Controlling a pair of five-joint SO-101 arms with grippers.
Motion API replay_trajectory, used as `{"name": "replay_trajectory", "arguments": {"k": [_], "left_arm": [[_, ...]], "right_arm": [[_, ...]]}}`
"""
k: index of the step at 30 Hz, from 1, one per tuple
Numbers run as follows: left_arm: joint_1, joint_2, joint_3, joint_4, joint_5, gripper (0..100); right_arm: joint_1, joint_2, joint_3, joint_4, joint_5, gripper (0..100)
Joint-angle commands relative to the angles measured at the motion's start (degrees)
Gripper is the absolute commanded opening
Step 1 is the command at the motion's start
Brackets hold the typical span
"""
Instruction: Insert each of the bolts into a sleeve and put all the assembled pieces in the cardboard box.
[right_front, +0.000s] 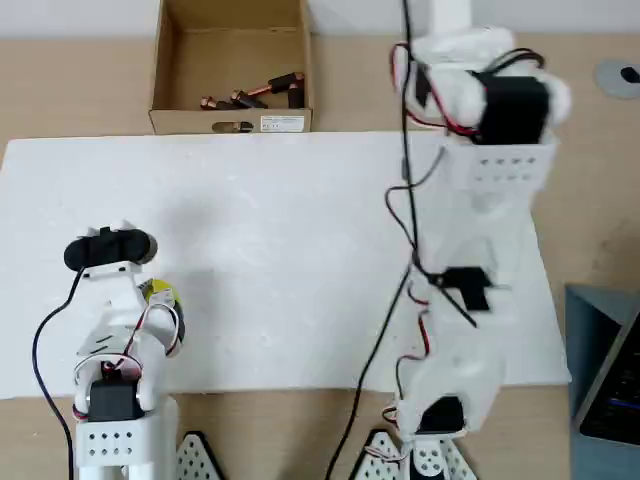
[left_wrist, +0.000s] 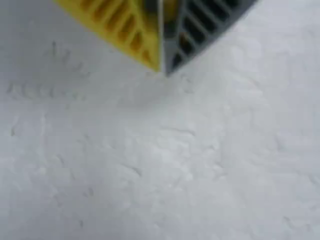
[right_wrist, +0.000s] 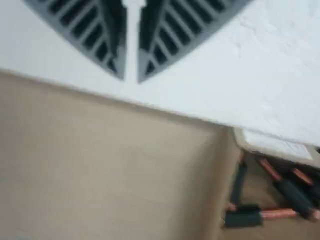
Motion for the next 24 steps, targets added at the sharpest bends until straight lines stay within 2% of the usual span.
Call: {"name": "replay_trajectory", "arguments": {"k": [1, 12, 24], "left_arm": [[-0.1, -0.2, -0.4, -0.4, -0.4, 0], [-0.1, -0.2, -0.4, -0.4, -0.4, 0], [-0.1, -0.2, -0.4, -0.4, -0.4, 0]], "right_arm": [[3.7, -13.4, 14.9, 1.2, 0.3, 0.9], [6.9, -47.2, 63.4, -0.6, 0.1, 0.9], [8.1, -77.3, 111.9, -21.7, 0.3, 0.9]]}}
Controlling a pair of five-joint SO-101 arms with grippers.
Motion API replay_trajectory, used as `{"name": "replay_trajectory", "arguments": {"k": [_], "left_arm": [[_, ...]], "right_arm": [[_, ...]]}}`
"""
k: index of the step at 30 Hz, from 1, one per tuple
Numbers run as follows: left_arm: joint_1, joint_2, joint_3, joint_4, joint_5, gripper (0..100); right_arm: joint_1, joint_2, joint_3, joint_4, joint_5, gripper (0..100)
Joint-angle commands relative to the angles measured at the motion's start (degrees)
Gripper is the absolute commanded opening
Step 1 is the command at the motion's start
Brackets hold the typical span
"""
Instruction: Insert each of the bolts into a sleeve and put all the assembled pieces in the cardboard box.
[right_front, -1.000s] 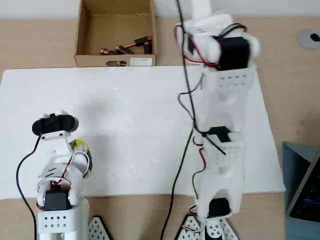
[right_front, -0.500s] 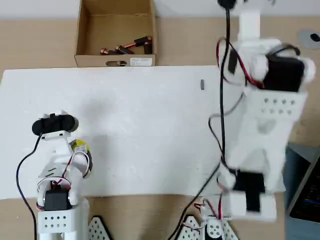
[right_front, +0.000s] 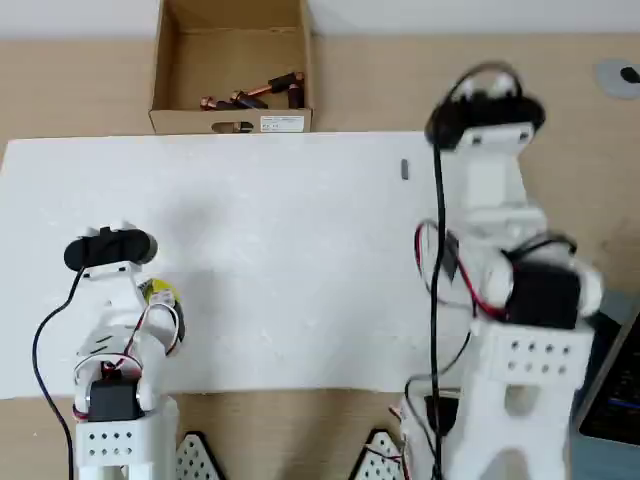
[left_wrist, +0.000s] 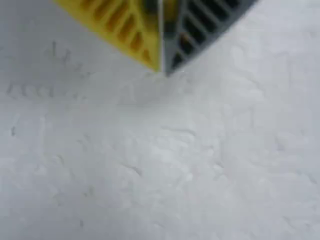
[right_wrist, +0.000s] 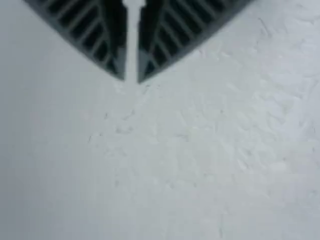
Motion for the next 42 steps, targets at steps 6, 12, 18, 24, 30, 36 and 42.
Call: {"name": "replay_trajectory", "arguments": {"k": [6, 12, 18, 24, 30, 36, 42], "left_arm": [[-0.1, -0.2, -0.4, -0.4, -0.4, 0], [-0.1, -0.2, -0.4, -0.4, -0.4, 0], [-0.1, -0.2, -0.4, -0.4, -0.4, 0], [-0.1, -0.2, -0.4, -0.4, -0.4, 0], [-0.1, -0.2, -0.4, -0.4, -0.4, 0], [-0.1, -0.2, -0.4, -0.4, -0.4, 0], [-0.1, -0.2, -0.4, -0.4, -0.4, 0]], "right_arm": [[0.7, -18.0, 32.9, -17.4, 0.4, 0.9], [0.6, -27.4, 48.1, -22.9, 0.1, 0.9], [0.6, -36.7, 56.8, -24.3, 0.1, 0.9], [0.5, -45.2, 63.4, -24.3, 1.4, 0.9], [0.5, -54.1, 70.4, -24.1, 2.4, 0.9], [-1.5, -62.3, 73.3, -23.9, 2.4, 0.9], [-1.7, -61.9, 73.3, -24.0, 2.0, 0.9]]}}
